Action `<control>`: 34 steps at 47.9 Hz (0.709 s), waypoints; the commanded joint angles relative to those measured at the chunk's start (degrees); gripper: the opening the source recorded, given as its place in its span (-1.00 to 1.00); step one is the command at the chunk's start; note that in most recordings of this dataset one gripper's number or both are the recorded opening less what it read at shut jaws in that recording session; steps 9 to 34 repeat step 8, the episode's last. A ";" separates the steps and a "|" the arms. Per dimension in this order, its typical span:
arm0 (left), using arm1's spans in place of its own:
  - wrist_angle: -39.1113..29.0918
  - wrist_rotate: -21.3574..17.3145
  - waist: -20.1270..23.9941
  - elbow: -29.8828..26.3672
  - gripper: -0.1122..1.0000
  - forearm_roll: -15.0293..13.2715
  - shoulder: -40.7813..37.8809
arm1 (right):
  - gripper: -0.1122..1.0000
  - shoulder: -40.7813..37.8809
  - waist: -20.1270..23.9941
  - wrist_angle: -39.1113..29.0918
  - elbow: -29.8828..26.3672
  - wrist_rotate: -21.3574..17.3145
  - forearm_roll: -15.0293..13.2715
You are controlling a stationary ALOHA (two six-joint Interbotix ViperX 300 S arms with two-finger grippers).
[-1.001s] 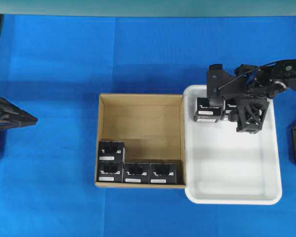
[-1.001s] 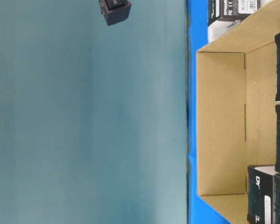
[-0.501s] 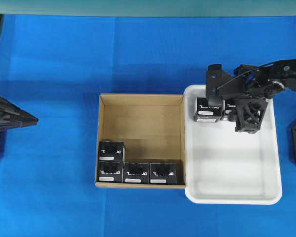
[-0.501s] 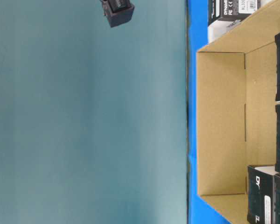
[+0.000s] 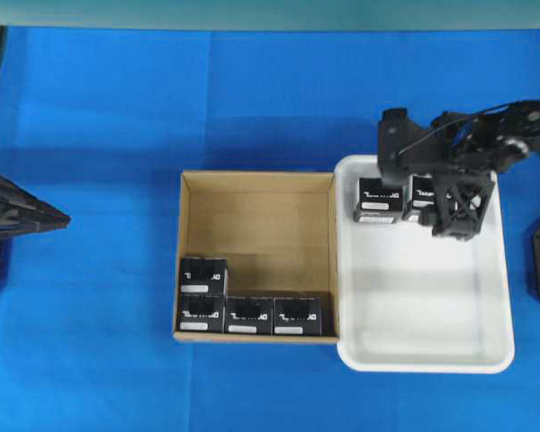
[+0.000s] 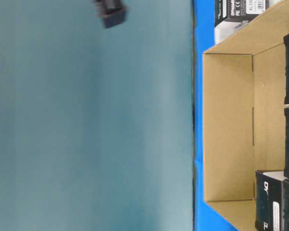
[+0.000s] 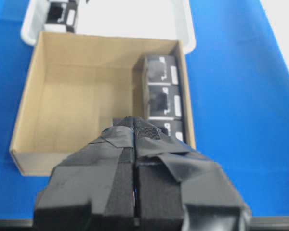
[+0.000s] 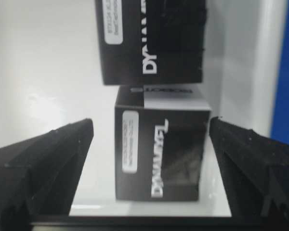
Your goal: Pick the box from inside the cardboard box.
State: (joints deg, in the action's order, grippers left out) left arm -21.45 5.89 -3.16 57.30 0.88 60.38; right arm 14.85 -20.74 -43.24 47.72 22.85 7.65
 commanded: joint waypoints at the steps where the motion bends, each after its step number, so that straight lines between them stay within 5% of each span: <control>1: 0.53 -0.18 0.00 -1.32 -0.93 0.09 -0.44 | 0.94 3.52 -0.18 -2.90 -2.37 -0.18 0.18; 8: 0.35 -0.09 0.00 -1.32 -0.93 0.09 -0.53 | 0.94 9.76 -0.53 -7.03 -4.66 -0.26 0.18; 34: 0.35 -0.09 0.00 -1.32 -0.93 0.09 -0.53 | 0.94 9.76 -0.53 -7.03 -4.66 -0.26 0.18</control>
